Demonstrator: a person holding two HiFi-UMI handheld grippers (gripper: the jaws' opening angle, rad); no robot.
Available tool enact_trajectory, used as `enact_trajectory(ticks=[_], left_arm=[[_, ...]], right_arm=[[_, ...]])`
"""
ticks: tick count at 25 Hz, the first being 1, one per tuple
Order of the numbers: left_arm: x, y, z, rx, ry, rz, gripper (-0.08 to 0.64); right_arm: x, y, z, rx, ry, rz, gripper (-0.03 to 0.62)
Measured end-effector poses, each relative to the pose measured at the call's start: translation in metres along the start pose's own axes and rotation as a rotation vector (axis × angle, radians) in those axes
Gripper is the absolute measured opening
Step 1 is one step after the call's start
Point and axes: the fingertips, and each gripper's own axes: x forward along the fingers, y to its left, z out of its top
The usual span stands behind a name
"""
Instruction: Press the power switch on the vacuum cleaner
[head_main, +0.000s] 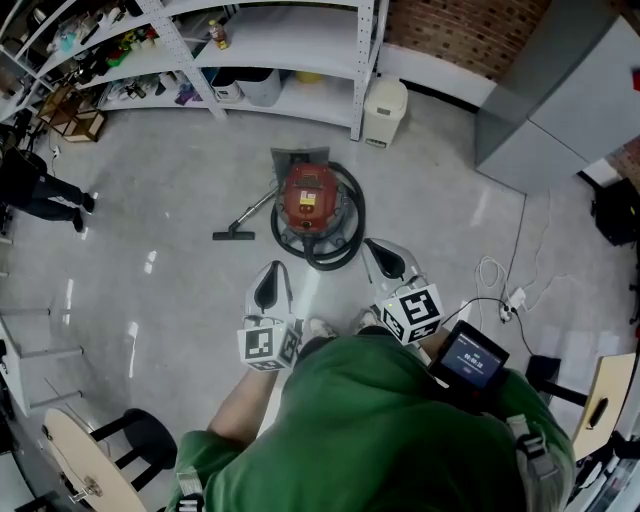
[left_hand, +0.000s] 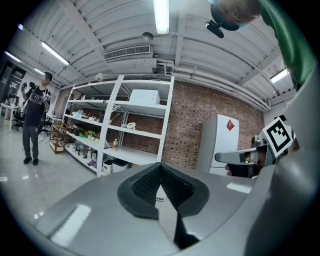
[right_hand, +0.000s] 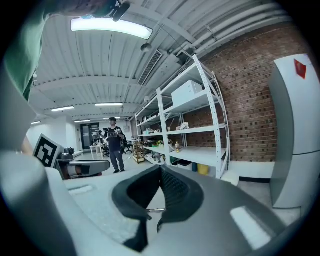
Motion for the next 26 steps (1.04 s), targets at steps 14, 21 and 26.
enact_trajectory(ticks=[14, 21, 26], left_arm=[[0.007, 0.014, -0.001, -0.004, 0.006, 0.019, 0.008], [0.005, 0.021, 0.000, -0.002, 0.015, 0.007, 0.008], [0.004, 0.030, 0.009, -0.003, 0.003, 0.009, 0.008]], right_arm=[[0.019, 0.005, 0.000, -0.004, 0.006, 0.025, 0.003], [0.026, 0.016, -0.003, -0.013, 0.020, 0.032, 0.003], [0.032, 0.024, 0.007, -0.027, 0.015, 0.041, 0.003]])
